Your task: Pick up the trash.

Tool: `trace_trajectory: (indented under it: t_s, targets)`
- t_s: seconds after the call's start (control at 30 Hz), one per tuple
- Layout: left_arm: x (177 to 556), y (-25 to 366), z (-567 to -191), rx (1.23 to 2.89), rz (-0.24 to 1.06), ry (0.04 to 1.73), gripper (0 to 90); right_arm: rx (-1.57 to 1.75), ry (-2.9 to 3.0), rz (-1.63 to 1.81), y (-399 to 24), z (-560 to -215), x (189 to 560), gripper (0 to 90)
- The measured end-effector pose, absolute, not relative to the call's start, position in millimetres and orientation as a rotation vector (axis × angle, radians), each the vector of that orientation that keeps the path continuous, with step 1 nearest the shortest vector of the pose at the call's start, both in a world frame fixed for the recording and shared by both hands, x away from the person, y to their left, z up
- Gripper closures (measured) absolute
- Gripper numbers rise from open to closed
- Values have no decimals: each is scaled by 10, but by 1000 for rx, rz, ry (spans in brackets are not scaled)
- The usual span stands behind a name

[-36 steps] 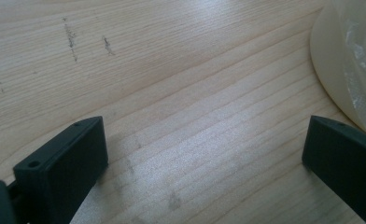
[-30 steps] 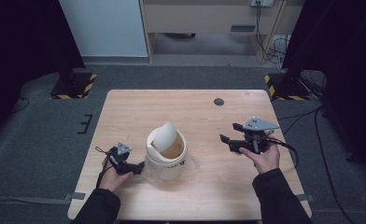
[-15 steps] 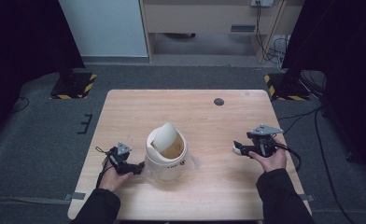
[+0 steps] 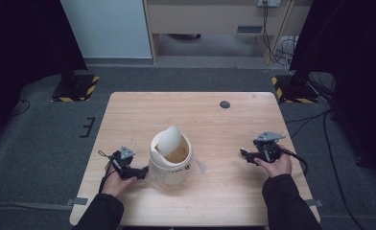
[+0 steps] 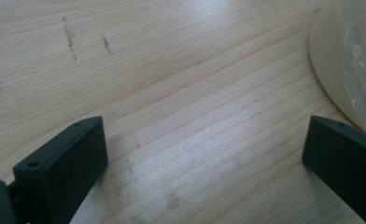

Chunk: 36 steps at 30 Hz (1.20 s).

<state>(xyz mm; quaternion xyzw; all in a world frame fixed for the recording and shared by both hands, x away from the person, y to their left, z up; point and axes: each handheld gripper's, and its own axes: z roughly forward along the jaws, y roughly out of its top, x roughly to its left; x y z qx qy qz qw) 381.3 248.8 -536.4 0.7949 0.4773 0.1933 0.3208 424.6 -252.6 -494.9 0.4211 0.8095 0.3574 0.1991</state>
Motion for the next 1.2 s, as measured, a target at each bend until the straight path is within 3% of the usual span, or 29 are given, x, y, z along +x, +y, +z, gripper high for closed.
trace_trajectory:
  t_s: [0.67,1.2]
  targets:
    - [3813,2488,-5365,2089,508,1254,0,1232,2359,882,-2506,-5119,4333,385]
    - [3813,2488,-5364,2089,508,1254,0,1257,2418,817,-2487,-5172,4371,523]
